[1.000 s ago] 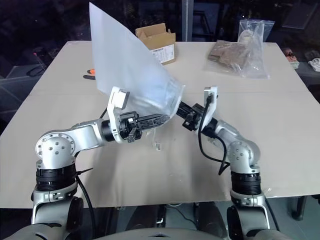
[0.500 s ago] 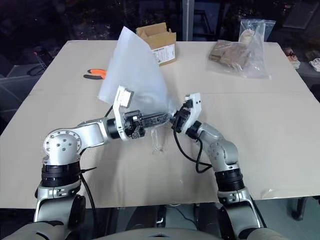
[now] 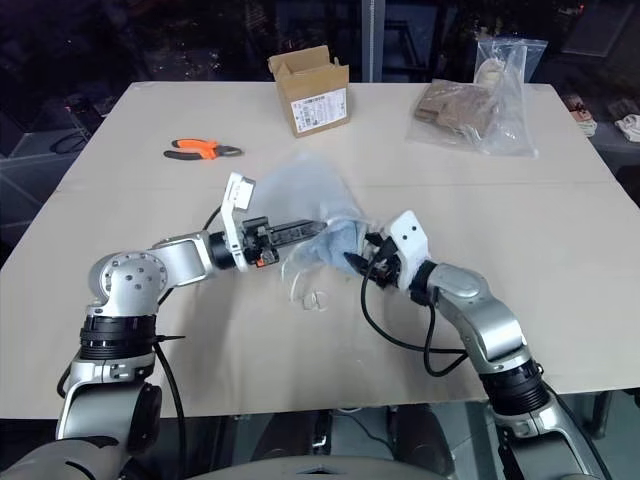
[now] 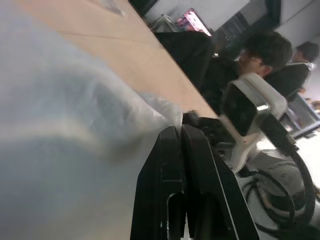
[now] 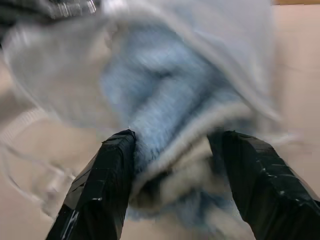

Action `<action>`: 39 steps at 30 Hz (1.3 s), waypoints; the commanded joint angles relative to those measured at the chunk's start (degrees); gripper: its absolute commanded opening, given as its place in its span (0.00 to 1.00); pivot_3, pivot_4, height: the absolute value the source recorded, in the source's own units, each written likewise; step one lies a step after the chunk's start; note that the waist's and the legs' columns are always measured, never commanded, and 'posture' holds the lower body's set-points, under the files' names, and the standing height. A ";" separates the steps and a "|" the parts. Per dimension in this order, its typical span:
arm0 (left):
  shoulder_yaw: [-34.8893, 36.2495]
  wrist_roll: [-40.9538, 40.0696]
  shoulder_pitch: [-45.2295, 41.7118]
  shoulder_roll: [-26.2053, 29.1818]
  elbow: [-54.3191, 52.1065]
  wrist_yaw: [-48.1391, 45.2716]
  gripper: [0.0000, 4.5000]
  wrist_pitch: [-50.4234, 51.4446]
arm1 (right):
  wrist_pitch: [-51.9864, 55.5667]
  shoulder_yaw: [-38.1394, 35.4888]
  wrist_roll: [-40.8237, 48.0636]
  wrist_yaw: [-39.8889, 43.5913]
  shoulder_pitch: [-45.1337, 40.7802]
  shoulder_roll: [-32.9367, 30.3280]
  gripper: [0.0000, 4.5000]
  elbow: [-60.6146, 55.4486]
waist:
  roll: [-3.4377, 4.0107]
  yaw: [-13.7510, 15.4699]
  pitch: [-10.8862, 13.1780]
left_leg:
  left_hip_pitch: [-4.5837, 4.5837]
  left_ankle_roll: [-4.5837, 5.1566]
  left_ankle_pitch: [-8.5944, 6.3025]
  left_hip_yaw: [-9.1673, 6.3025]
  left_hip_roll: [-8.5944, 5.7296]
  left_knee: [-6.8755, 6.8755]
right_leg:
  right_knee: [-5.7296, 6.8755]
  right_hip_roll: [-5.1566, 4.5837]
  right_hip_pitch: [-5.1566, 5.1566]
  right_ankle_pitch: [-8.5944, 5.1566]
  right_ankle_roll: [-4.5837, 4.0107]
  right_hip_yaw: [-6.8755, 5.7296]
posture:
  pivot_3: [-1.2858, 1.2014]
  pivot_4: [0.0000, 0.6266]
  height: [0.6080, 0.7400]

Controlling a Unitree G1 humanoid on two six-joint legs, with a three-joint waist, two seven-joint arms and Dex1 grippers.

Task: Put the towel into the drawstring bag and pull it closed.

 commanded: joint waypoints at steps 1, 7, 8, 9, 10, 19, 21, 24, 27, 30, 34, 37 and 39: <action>0.54 2.61 -1.73 1.71 0.50 -4.42 0.00 -3.83 | -0.85 -2.02 -1.27 -0.96 0.88 -1.65 0.65 -4.55 | 0.00 0.02 0.00 | 0.00 0.00 0.00 0.00 0.00 -0.01 | 0.00 0.00 0.00 0.00 0.00 0.00 | 0.52 0.24 1.00; -0.35 6.48 -5.83 3.80 4.77 -8.78 0.00 -5.29 | 0.64 -3.89 1.93 0.07 1.30 -0.98 0.65 -5.49 | -0.08 0.07 0.05 | 0.00 0.00 0.00 0.05 0.00 0.00 | 0.00 0.00 0.00 -0.01 -0.03 -0.04 | 0.52 0.24 1.00; -0.56 6.77 -6.28 3.49 4.93 -8.84 0.00 -5.23 | 1.08 -3.05 2.16 0.75 0.92 -0.56 0.65 -4.98 | -0.08 0.07 0.05 | 0.00 0.00 0.00 0.05 0.00 0.00 | 0.00 0.00 0.00 -0.01 -0.02 -0.05 | 0.52 0.24 1.00; -0.65 7.05 -6.55 3.24 5.02 -8.92 0.00 -5.14 | 1.37 -2.44 2.20 1.23 0.69 -0.35 0.65 -4.65 | -0.08 0.05 0.05 | 0.01 0.00 0.00 0.03 0.01 0.00 | 0.01 0.00 0.01 0.00 -0.01 -0.05 | 0.52 0.24 1.00; -1.15 7.47 -6.50 2.71 4.39 -8.62 0.00 -5.11 | 2.14 -1.26 2.84 1.87 0.32 0.79 0.65 -3.75 | -0.08 0.03 0.05 | 0.01 0.00 0.00 0.02 0.01 0.00 | 0.01 0.00 0.01 0.00 0.00 -0.03 | 0.52 0.24 1.00; -1.93 10.16 -4.40 1.11 -0.07 -7.34 0.00 -5.37 | 6.60 -0.57 5.37 -0.93 -5.58 15.00 0.53 12.63 | -0.09 -0.08 0.05 | 0.01 0.00 0.00 0.02 0.05 0.01 | 0.03 0.01 -0.01 0.01 0.01 0.03 | 0.52 0.24 1.00; -1.35 10.11 -4.07 1.34 -0.48 -6.98 0.00 -4.95 | 4.11 0.39 4.03 0.59 -5.70 14.80 0.42 14.63 | -0.09 0.06 0.05 | 0.00 0.00 0.00 0.02 0.04 0.01 | 0.03 0.00 -0.01 0.01 0.01 0.02 | 0.52 0.24 1.00; -0.48 10.21 -3.06 2.35 -0.44 -6.79 0.00 -4.56 | 3.68 -4.34 9.02 1.24 -5.80 17.80 0.11 14.85 | -0.10 -0.05 0.05 | 0.00 0.00 0.00 0.02 0.03 0.01 | 0.02 -0.01 0.00 0.01 0.01 0.02 | 0.52 0.24 1.00; 0.52 10.08 -0.46 3.70 -0.65 -7.64 0.00 -4.73 | 4.64 -11.84 16.68 0.89 -7.10 21.81 0.01 16.08 | -0.09 -0.33 0.05 | 0.02 0.00 0.00 0.02 0.08 -0.01 | 0.07 0.02 -0.03 0.02 0.01 0.03 | 0.52 0.24 1.00; 2.33 6.97 1.42 3.47 -2.41 -7.41 0.00 -2.12 | 7.08 -17.56 24.61 0.01 -9.04 25.80 0.01 17.16 | -0.08 -0.28 0.06 | 0.02 0.00 0.00 -0.02 0.14 -0.04 | 0.08 0.04 -0.03 0.02 0.01 -0.01 | 0.52 0.24 1.00; 5.64 -0.89 1.94 0.07 -5.69 -4.10 0.00 4.29 | 8.71 -20.41 29.22 -1.76 -11.38 29.36 0.01 18.92 | -0.09 0.05 0.06 | -0.02 0.00 0.00 -0.06 0.31 -0.02 | 0.08 -0.01 -0.03 0.02 0.00 -0.08 | 0.52 0.24 1.00; 5.26 -4.12 2.42 -3.97 -9.26 -0.68 0.00 6.43 | 8.05 -16.45 26.56 -0.82 -12.03 29.44 0.01 21.60 | -0.09 0.01 0.06 | -0.02 0.01 0.00 -0.07 0.11 -0.01 | 0.06 -0.21 0.03 0.03 0.02 -0.10 | 0.52 0.24 1.00; 5.08 -5.05 2.24 -6.50 -10.00 1.55 0.00 6.63 | 5.75 -13.76 23.91 0.27 -12.26 29.91 0.01 23.94 | -0.10 -0.14 0.06 | -0.03 0.01 -0.01 -0.04 0.07 0.00 | 0.05 -0.21 0.02 0.03 0.02 -0.06 | 0.52 0.24 1.00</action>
